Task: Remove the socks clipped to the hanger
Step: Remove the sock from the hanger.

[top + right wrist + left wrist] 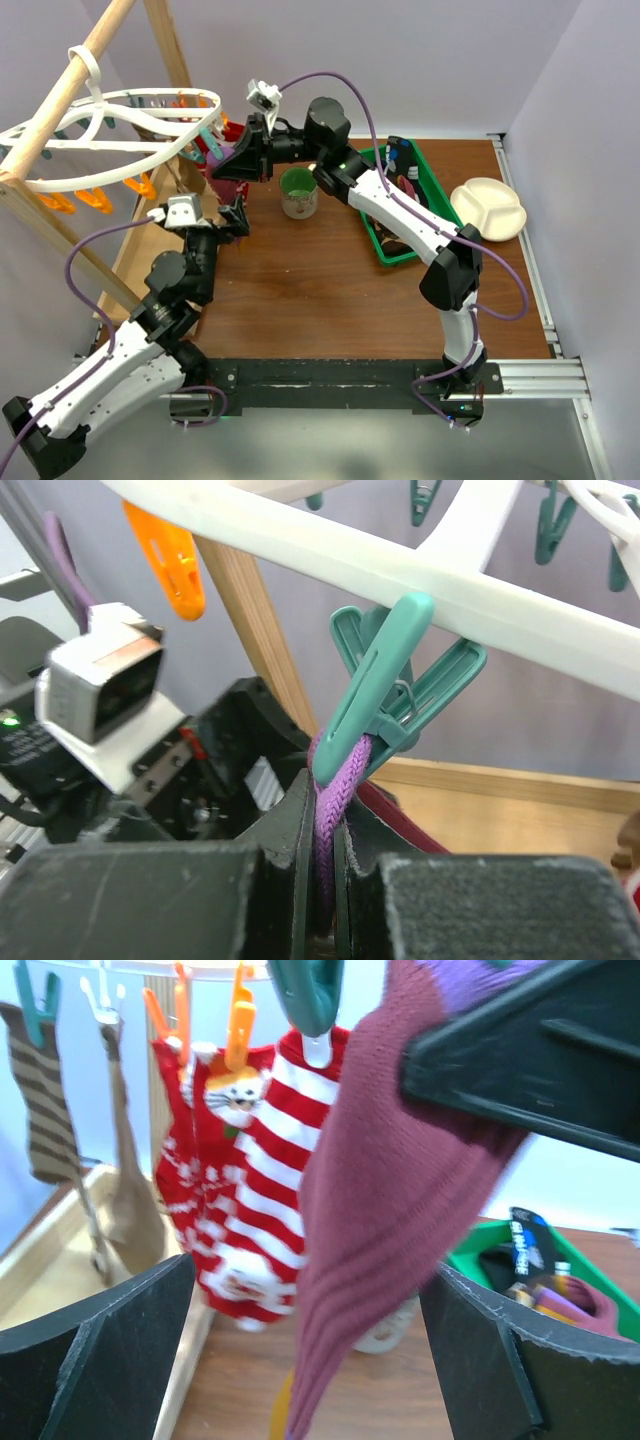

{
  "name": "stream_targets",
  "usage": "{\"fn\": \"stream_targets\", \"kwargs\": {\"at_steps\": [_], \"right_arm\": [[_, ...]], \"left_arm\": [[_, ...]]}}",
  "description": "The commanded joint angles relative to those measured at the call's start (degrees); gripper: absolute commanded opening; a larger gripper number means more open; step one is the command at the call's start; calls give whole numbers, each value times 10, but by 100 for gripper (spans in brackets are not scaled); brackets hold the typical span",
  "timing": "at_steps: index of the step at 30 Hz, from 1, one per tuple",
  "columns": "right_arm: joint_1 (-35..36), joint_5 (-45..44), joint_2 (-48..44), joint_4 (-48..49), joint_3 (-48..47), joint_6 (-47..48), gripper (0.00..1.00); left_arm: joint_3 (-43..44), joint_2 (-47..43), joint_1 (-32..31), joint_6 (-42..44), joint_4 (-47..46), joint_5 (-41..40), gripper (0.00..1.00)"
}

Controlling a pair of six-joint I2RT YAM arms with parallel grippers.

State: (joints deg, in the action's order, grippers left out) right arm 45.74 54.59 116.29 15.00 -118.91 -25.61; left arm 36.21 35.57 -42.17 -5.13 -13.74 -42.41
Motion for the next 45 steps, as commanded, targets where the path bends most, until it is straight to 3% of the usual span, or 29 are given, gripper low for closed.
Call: {"fn": "stream_targets", "kwargs": {"at_steps": [1,5,8,13,18,20,23,24,27,30,34,39,45], "right_arm": [[1,28,-28,56,-11,-40,0],[1,31,-29,58,-9,-43,0],[1,29,-30,53,-5,-37,0],[1,22,-25,51,-4,-33,0],[2,9,-19,40,-9,-24,0],[1,-18,-21,28,-8,-13,6],[1,-71,-34,6,7,10,20],[1,-82,-39,5,14,17,32],[1,-108,-56,20,42,24,49],[1,-121,-62,20,51,28,59],[-8,-124,-50,19,35,13,64],[-40,-7,23,133,-26,-147,65],[-43,27,78,209,-112,-255,66]], "left_arm": [[11,21,55,-2,-90,62,95],[0,31,71,-21,-121,102,86],[-3,34,72,-33,-124,122,70],[-17,19,71,-53,-124,160,52],[-21,8,72,-65,-100,160,14],[-19,6,72,-71,-90,154,0],[-17,6,72,-85,-62,146,0],[-14,7,72,-88,-53,146,0],[-6,6,72,-93,-31,148,0],[-7,-6,71,-94,-26,153,0],[-3,-18,71,-98,-8,168,0],[3,-30,71,-116,24,185,0],[9,-37,72,-132,51,199,0]]}}
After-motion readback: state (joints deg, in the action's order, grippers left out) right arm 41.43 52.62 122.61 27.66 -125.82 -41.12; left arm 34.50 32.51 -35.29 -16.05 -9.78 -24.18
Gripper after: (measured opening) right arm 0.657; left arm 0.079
